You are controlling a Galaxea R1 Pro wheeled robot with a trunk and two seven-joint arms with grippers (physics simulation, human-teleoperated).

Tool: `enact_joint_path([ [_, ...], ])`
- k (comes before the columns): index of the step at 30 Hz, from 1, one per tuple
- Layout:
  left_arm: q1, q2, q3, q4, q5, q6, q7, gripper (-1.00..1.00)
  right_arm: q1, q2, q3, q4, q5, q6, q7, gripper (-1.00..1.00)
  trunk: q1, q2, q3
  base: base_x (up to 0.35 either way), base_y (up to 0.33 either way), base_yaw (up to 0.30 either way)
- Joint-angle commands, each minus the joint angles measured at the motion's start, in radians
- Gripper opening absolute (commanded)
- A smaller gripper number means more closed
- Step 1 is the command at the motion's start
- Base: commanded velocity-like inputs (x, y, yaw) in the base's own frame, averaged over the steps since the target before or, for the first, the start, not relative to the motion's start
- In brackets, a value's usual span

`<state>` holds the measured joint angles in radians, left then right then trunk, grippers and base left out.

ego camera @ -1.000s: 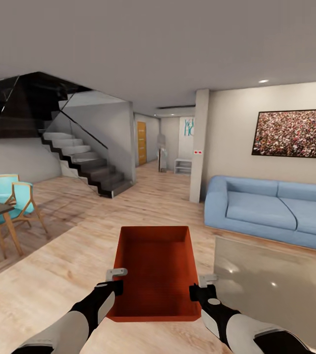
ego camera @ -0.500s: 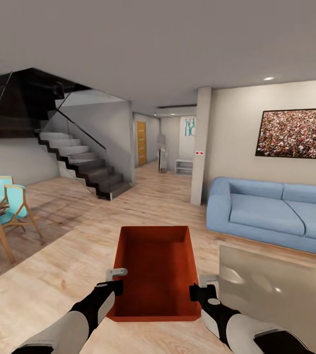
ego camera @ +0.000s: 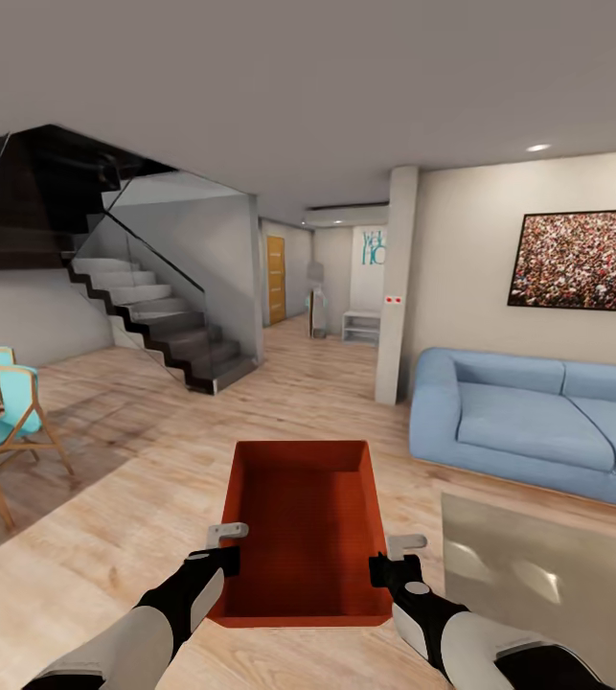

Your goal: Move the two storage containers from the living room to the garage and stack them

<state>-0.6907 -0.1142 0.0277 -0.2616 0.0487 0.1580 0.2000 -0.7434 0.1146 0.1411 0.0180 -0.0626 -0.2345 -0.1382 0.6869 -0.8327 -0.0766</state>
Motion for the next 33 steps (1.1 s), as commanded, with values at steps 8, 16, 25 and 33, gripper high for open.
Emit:
enact_joint_path([
  [8,-0.001,0.001,0.026,-0.005,-0.020,-0.046,0.068,-1.00,-0.001,0.000,-0.025,0.003,-0.003,-0.002,-0.003,-1.00,0.001,-0.001,-0.002,0.321,0.074,0.000],
  [16,-0.001,0.001,0.026,-0.005,-0.020,-0.046,0.067,-1.00,-0.001,0.000,-0.025,0.003,-0.003,-0.002,-0.003,-1.00,0.001,-0.001,-0.002,0.321,0.074,0.000],
  [25,-0.001,0.001,0.026,-0.005,-0.020,-0.046,0.067,-1.00,-0.001,0.000,-0.025,0.003,-0.003,-0.002,-0.003,-1.00,0.001,-0.001,-0.002,0.321,0.074,0.000],
  [33,-0.001,0.001,0.026,-0.005,-0.020,-0.046,0.067,-1.00,-0.001,0.000,-0.025,0.003,-0.003,-0.002,-0.003,-1.00,0.001,-0.001,-0.002,0.321,0.074,0.000],
])
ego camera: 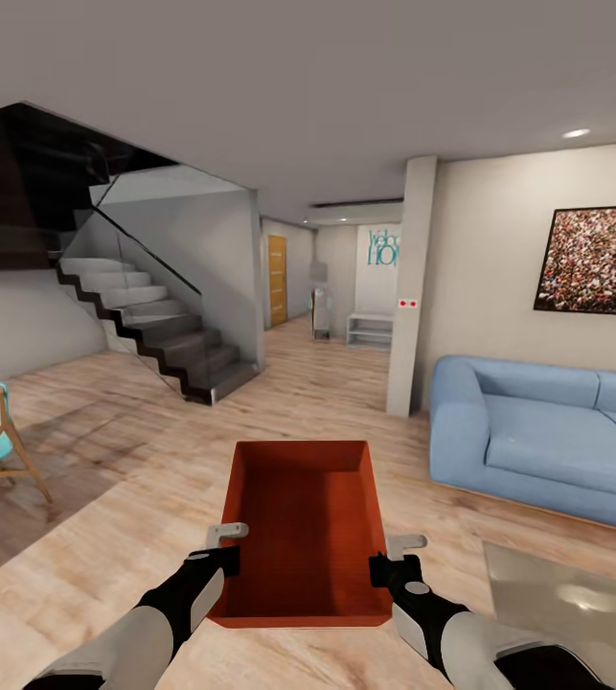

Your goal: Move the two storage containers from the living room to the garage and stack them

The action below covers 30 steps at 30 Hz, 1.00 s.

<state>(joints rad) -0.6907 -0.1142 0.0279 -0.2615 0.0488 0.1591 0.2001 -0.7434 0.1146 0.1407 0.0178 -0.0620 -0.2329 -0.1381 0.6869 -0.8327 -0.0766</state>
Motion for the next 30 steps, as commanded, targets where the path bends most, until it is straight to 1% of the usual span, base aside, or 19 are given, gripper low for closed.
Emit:
enact_joint_path([
  [1,-0.001,0.001,0.026,-0.005,-0.020,-0.047,0.067,-1.00,-0.001,0.000,-0.024,0.003,-0.004,-0.003,-0.003,-1.00,0.001,-0.001,-0.002,0.321,0.074,0.000],
  [18,-0.001,0.001,0.026,-0.005,-0.020,-0.047,0.067,-1.00,-0.001,0.002,-0.024,0.003,-0.004,-0.004,-0.003,-1.00,0.001,-0.001,-0.002,0.321,0.074,-0.002],
  [30,-0.001,0.001,0.026,-0.005,-0.019,-0.047,0.065,-1.00,-0.001,0.002,-0.024,0.004,-0.004,-0.004,-0.003,-1.00,0.001,-0.001,-0.002,0.321,0.074,-0.182],
])
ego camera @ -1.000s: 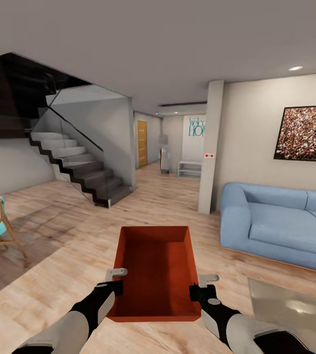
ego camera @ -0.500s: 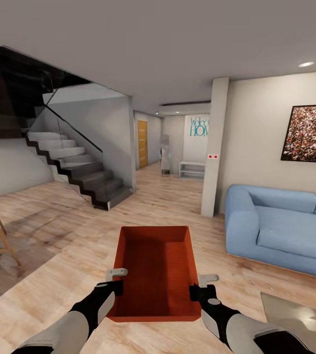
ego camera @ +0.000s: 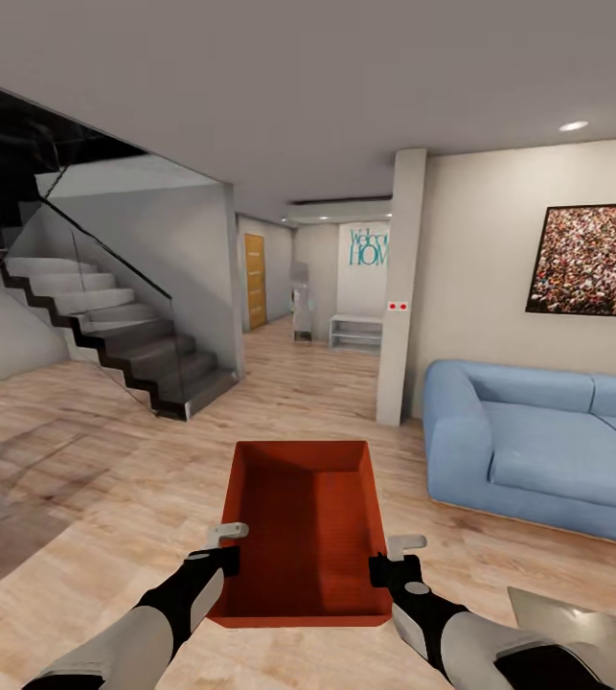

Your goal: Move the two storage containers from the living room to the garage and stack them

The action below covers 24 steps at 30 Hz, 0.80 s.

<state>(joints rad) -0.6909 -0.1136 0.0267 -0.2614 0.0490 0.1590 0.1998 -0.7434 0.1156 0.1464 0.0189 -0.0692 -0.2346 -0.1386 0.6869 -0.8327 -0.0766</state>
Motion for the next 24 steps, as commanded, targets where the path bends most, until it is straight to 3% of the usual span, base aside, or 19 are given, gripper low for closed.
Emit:
enact_joint_path([
  [1,-0.001,0.000,0.027,-0.006,-0.020,-0.047,0.065,-1.00,-0.001,0.000,-0.030,0.003,0.003,-0.002,-0.002,-1.00,0.001,-0.001,-0.002,0.321,0.074,-0.050],
  [24,-0.001,0.000,0.027,-0.006,-0.020,-0.047,0.063,-1.00,-0.001,0.000,-0.030,0.002,0.003,-0.002,-0.002,-1.00,0.001,-0.001,-0.002,0.321,0.074,-0.003],
])
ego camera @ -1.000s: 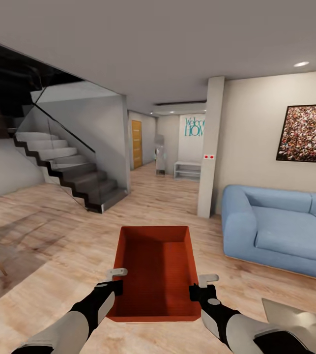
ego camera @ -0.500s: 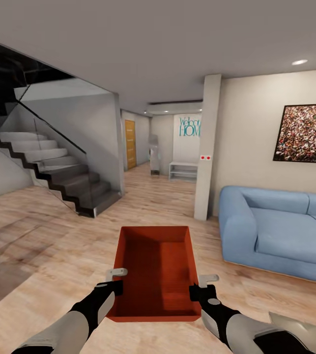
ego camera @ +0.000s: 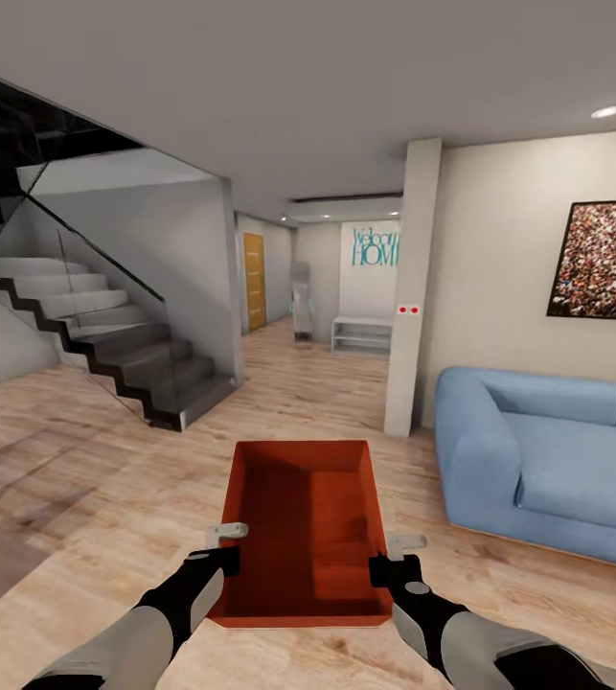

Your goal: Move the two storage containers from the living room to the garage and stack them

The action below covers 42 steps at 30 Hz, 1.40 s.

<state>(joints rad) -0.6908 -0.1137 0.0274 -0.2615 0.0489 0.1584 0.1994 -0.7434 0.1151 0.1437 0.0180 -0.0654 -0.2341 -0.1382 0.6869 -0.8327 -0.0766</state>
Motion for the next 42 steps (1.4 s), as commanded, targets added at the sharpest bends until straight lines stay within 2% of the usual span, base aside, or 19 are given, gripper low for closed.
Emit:
enact_joint_path([
  [1,-0.001,0.000,0.026,-0.005,-0.019,-0.046,0.063,-1.00,-0.001,0.001,-0.027,0.003,-0.001,-0.003,-0.003,-1.00,0.001,-0.001,-0.002,0.321,0.074,0.000],
  [42,-0.001,0.000,0.026,-0.005,-0.018,-0.046,0.063,-1.00,-0.001,0.000,-0.027,0.003,-0.001,-0.002,-0.003,-1.00,0.001,-0.001,-0.002,0.321,0.074,0.000],
])
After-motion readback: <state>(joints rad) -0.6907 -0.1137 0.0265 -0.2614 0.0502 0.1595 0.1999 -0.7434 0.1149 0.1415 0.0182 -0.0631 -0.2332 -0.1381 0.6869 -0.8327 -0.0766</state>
